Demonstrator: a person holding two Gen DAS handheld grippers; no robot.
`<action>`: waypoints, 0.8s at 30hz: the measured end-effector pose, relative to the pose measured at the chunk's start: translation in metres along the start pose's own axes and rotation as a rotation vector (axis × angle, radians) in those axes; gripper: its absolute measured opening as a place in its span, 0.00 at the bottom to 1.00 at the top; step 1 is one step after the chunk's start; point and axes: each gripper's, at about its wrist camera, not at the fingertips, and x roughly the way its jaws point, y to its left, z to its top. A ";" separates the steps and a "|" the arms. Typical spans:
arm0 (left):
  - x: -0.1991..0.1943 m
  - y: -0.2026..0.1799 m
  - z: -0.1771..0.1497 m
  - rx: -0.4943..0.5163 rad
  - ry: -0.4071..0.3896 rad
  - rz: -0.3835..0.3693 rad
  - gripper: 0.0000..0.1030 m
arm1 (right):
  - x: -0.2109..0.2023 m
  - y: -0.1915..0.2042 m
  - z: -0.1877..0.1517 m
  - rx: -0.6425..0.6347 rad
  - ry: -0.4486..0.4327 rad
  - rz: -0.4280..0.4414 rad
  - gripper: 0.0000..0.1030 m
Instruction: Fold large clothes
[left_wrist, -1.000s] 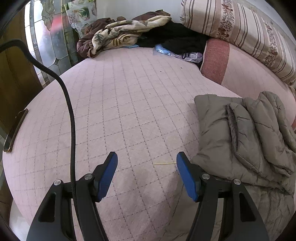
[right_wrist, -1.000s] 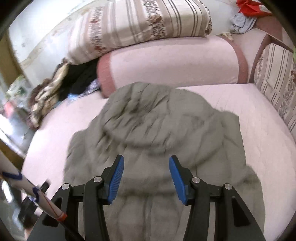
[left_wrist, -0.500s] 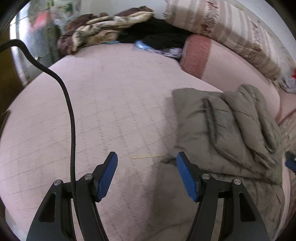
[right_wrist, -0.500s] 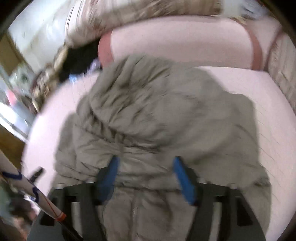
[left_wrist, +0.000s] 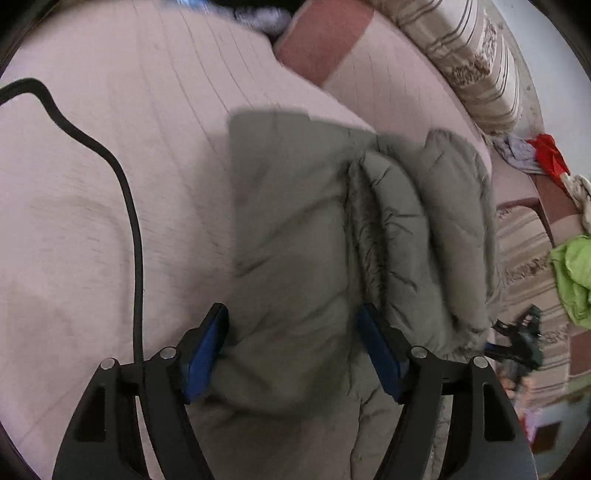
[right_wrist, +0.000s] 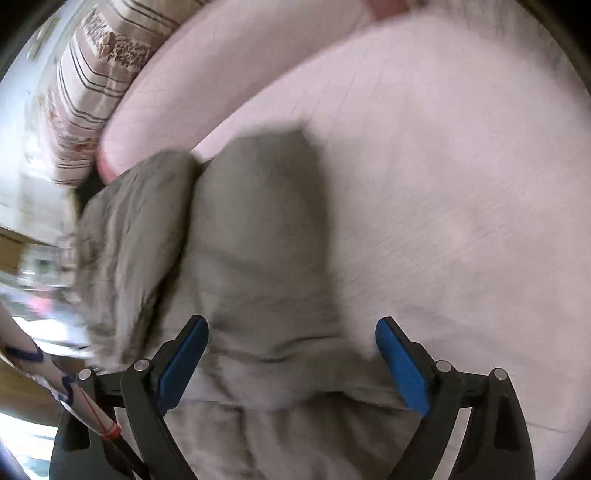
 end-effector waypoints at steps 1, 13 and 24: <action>0.002 -0.003 -0.001 0.017 -0.014 0.016 0.70 | 0.008 0.003 -0.001 -0.022 0.009 -0.001 0.93; 0.031 -0.054 0.040 0.142 -0.132 0.293 0.35 | 0.032 0.062 0.014 -0.198 -0.106 -0.150 0.42; 0.033 -0.058 0.076 0.171 -0.130 0.385 0.49 | 0.053 0.068 0.064 -0.114 -0.175 -0.267 0.80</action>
